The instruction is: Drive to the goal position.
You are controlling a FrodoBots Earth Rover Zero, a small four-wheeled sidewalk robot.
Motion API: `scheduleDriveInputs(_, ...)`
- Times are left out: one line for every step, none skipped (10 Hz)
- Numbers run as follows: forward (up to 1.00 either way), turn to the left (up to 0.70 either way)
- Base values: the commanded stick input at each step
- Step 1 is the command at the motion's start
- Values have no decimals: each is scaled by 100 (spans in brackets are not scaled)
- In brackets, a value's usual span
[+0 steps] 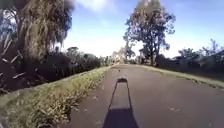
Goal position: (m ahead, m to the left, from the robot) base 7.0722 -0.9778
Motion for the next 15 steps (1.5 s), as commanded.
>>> scheduleDriveInputs(70,0)
scheduleDriveInputs(70,0)
scheduleDriveInputs(70,0)
scheduleDriveInputs(70,0)
scheduleDriveInputs(85,0)
scheduleDriveInputs(85,0)
scheduleDriveInputs(85,0)
scheduleDriveInputs(100,-11)
scheduleDriveInputs(100,-24)
scheduleDriveInputs(100,-36)
scheduleDriveInputs(100,-40)
scheduleDriveInputs(100,-40)
scheduleDriveInputs(100,-40)
scheduleDriveInputs(100,-40)
scheduleDriveInputs(100,-40)
